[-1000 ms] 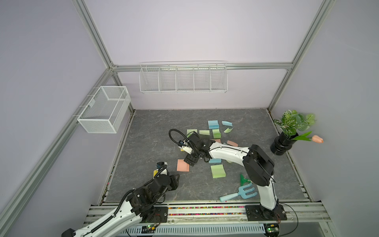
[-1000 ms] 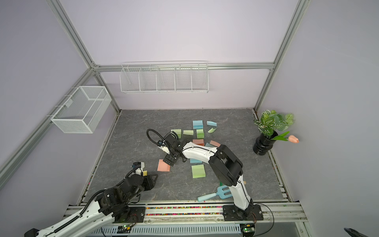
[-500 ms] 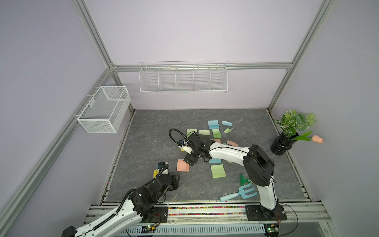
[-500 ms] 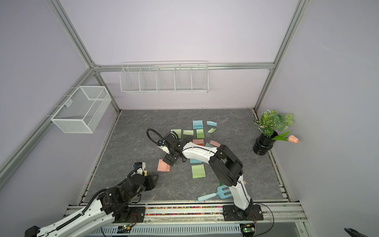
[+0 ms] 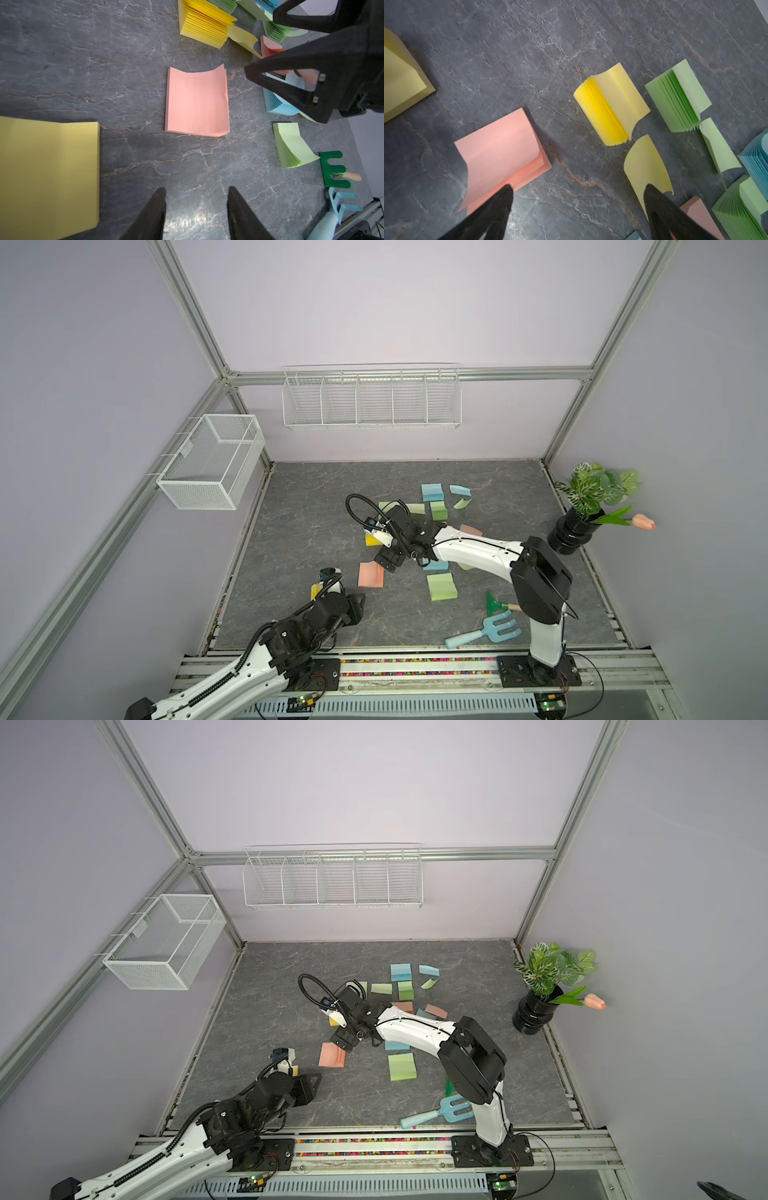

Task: Tear off pages from different memo pads
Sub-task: Pick up the memo pad from the center of the board.

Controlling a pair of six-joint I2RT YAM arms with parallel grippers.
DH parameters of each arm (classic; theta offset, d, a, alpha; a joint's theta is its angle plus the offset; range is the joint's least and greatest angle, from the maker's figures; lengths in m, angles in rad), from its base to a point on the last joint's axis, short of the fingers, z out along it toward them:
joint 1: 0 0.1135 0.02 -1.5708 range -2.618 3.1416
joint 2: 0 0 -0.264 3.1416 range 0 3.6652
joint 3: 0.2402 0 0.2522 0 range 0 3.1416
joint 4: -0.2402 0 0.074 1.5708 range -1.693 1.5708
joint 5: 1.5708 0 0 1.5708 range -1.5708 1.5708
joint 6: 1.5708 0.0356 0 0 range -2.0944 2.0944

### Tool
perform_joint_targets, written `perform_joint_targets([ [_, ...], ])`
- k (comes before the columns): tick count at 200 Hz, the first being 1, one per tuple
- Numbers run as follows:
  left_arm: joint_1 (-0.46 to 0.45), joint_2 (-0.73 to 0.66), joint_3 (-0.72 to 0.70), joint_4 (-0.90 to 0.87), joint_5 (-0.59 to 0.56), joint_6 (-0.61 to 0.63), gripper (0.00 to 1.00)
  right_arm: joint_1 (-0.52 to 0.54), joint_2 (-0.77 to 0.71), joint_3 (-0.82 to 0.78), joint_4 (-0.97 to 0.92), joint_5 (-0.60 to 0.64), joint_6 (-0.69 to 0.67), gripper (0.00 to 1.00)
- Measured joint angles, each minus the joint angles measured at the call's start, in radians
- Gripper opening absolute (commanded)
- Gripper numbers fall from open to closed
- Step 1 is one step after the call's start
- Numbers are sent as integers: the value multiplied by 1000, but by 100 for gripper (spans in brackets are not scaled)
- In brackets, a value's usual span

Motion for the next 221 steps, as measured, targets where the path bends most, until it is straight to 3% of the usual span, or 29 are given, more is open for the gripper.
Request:
perform_joint_targets([
  [221,0,-6,0,0,0,0,50,11,125,72,-77,27,6,98],
])
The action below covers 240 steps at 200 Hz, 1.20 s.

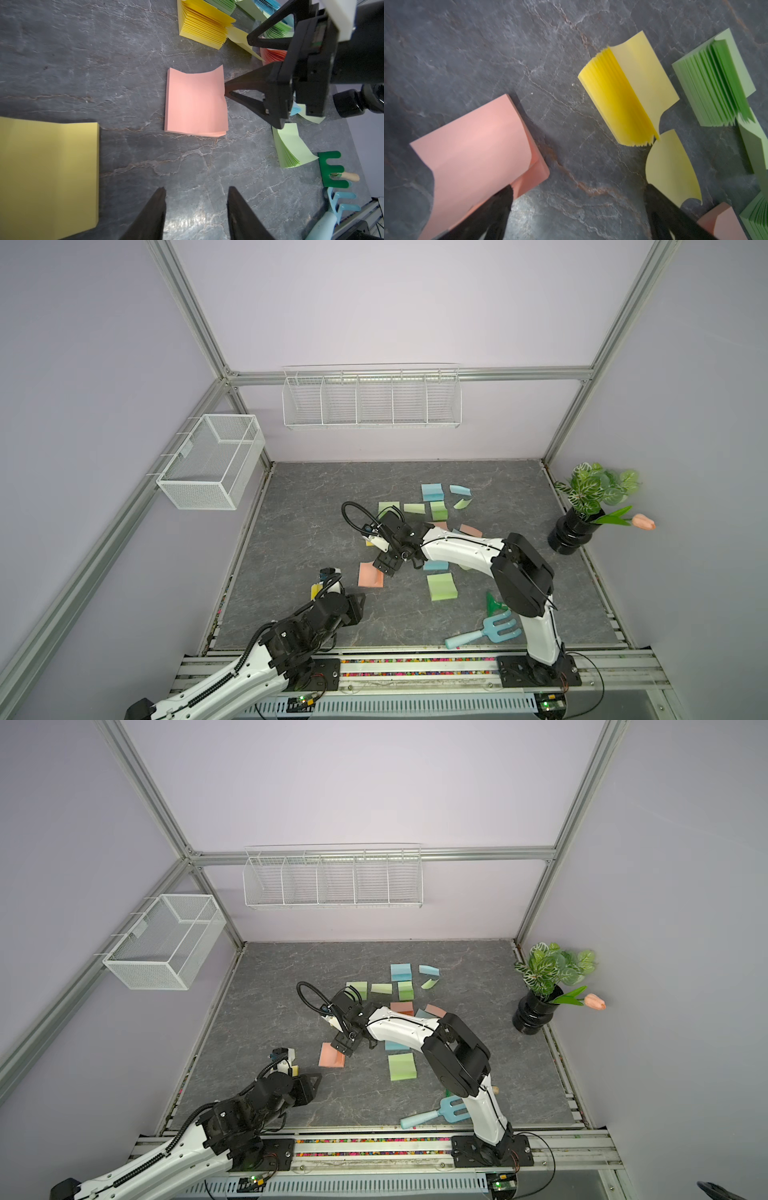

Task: Tear off pages from different memo pads
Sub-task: Pick up the memo pad from the center of the board.

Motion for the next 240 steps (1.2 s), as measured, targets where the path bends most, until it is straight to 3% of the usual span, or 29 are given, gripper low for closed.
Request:
perform_joint_targets([
  [85,0,-8,0,-14,-5,0,49,41,19,45,-46,13,-76,98],
  [137,0,-134,0,-121,-73,-23,48,66,19,47,-41,-49,-174,98],
  [179,0,-237,10,-208,-118,-39,48,71,85,180,-89,-40,-211,98],
  [240,0,-252,49,-268,-132,-47,46,93,170,266,-154,-38,-276,100],
])
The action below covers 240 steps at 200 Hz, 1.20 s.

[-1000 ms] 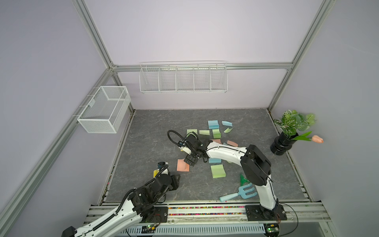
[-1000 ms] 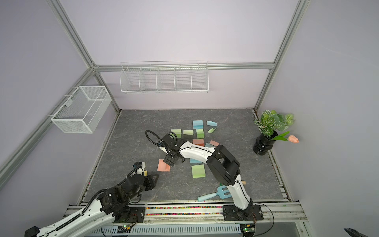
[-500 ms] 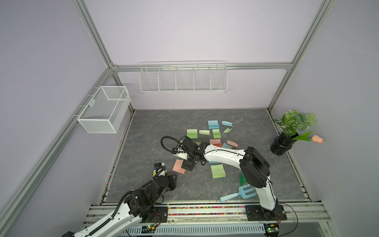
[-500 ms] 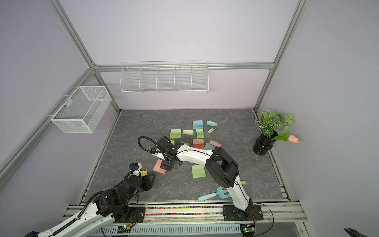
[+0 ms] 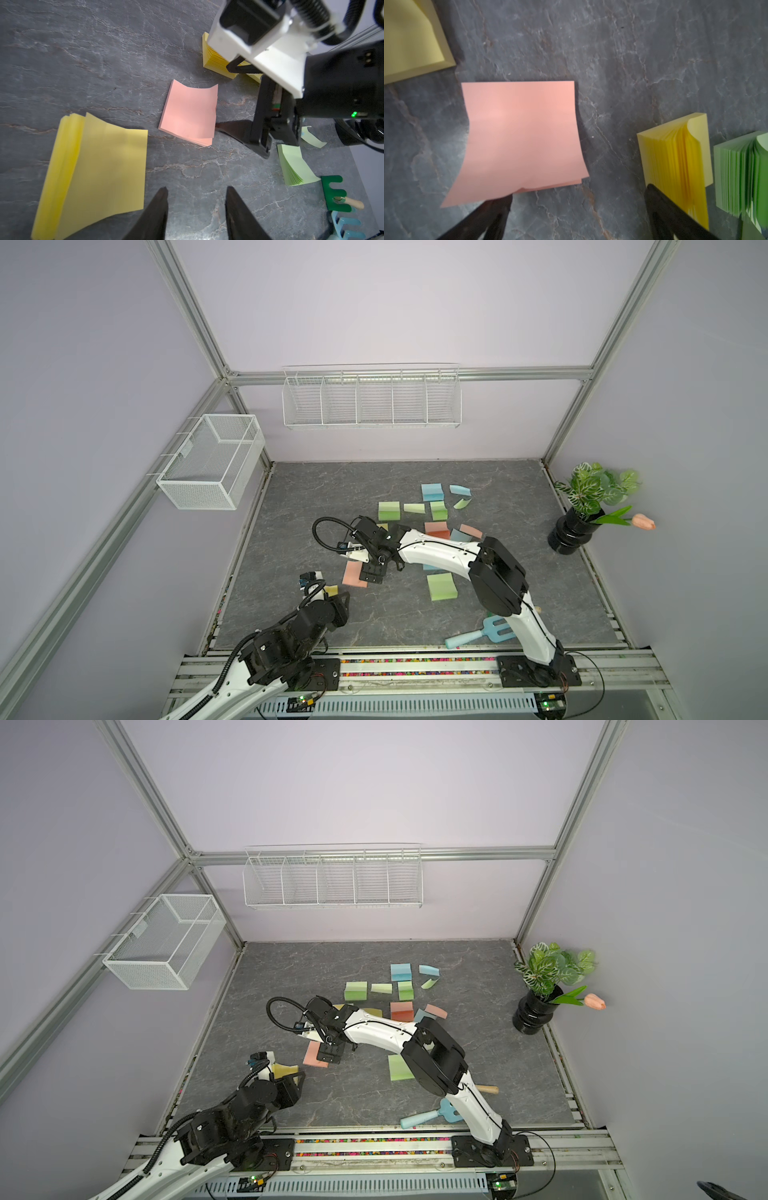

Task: Tear off pages from different memo pads
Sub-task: Pick up the memo pad from the center of the board.

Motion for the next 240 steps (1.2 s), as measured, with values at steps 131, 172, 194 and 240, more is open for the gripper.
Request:
perform_joint_targets([
  [131,0,-60,144,-99,-26,-1,46,65,252,442,-233,57,-121,74],
  [172,0,-59,144,-99,-26,-1,46,73,349,616,-346,62,-159,42],
  [194,0,-59,144,-99,-26,-1,46,73,370,673,-386,61,-172,25],
  [240,0,-59,144,-102,-26,-1,46,70,380,747,-420,58,-189,6],
])
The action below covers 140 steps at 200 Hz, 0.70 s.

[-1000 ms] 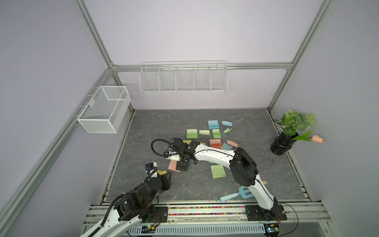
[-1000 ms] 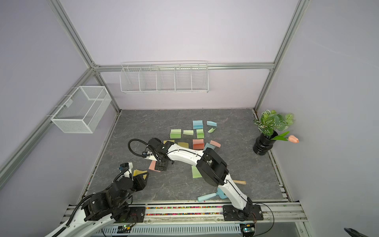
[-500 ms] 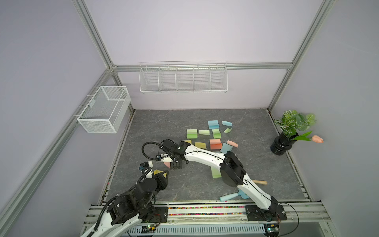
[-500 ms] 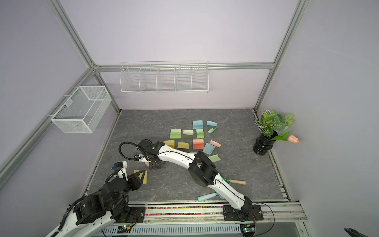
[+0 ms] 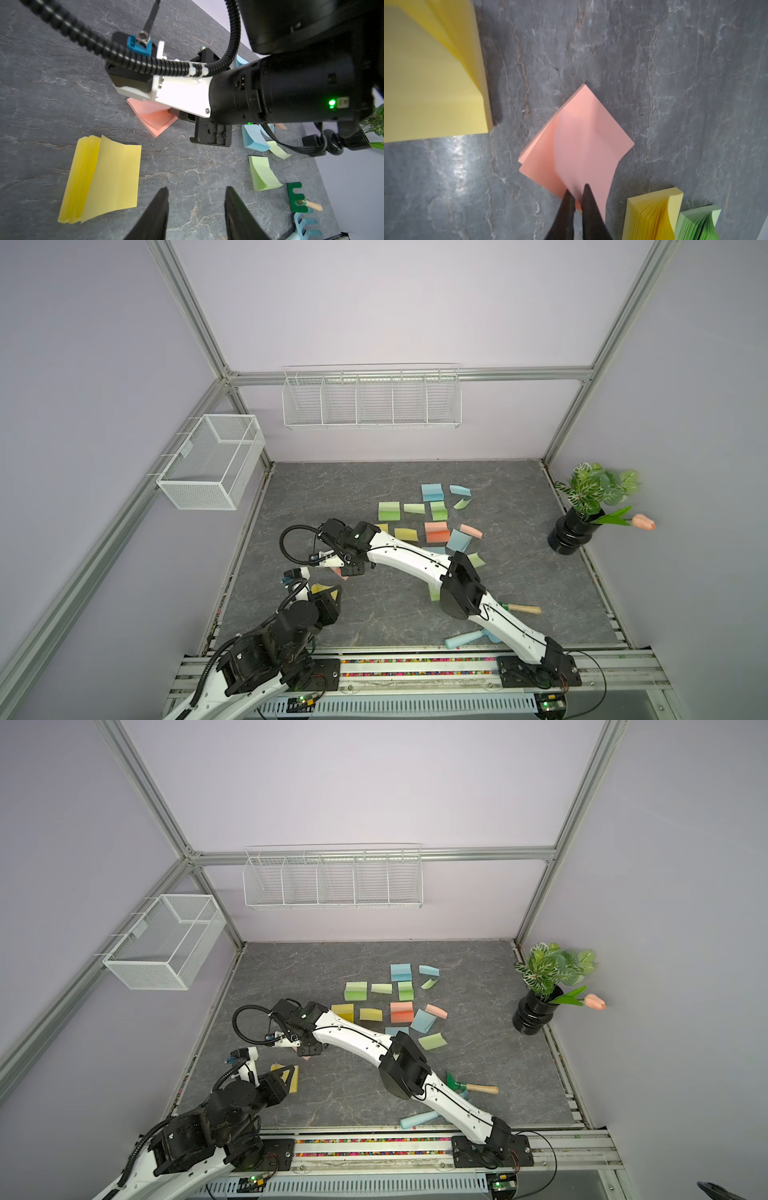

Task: Tear off pages from different memo pads
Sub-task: Pick up the memo pad from the center of the board.

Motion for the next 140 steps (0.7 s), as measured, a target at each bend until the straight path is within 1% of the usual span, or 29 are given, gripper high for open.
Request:
perform_joint_targets([
  [37,0,1,0,0,0,0,47,-4,0,1,-6,-14,6,7],
  [59,0,6,0,0,0,0,47,-12,0,-1,-8,-47,32,7],
  [72,0,10,0,1,0,2,47,-19,-9,-31,5,-64,55,6],
  [82,0,13,0,2,1,3,47,-26,-31,-87,24,-72,76,7],
  [105,0,29,-2,16,5,3,47,-35,-126,-291,91,-68,137,7],
  [122,0,55,-12,45,12,7,47,-43,-233,-468,168,-43,201,7],
  [140,0,106,-28,89,29,15,47,-51,-359,-623,235,-28,270,6],
])
